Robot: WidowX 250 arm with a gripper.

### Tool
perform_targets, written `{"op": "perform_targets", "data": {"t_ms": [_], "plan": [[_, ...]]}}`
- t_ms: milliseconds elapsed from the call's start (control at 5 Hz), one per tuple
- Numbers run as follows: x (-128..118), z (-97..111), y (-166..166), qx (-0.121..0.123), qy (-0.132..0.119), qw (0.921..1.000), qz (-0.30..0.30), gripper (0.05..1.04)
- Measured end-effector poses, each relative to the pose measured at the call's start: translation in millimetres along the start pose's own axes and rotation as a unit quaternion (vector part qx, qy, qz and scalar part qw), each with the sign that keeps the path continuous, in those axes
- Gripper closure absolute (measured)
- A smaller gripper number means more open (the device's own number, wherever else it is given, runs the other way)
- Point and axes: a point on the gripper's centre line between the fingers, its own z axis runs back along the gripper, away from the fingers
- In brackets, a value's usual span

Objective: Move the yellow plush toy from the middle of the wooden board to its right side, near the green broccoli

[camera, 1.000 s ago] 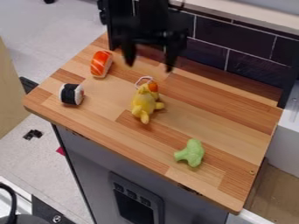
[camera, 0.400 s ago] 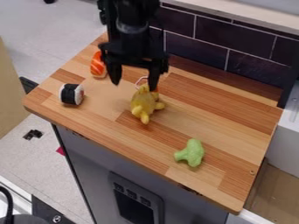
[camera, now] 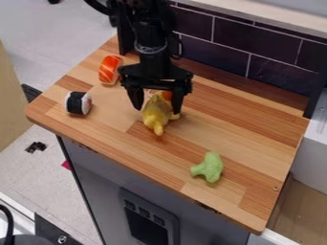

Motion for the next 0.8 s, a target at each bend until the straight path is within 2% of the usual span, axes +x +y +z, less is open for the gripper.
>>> {"op": "perform_targets", "data": {"t_ms": [200, 400, 600, 800], "plan": [[2.1, -12.0, -2.2, -0.002, 0.023, 0.9997, 0.001, 0.086], [4.4, -19.2, -7.1, -0.003, 0.012, 0.9999, -0.004, 0.115], [2.3, -20.8, -10.5, -0.023, 0.012, 0.9996, -0.014, 0.365], [-0.6, -19.4, -10.1, -0.020, 0.019, 0.9995, -0.013, 0.587]]}}
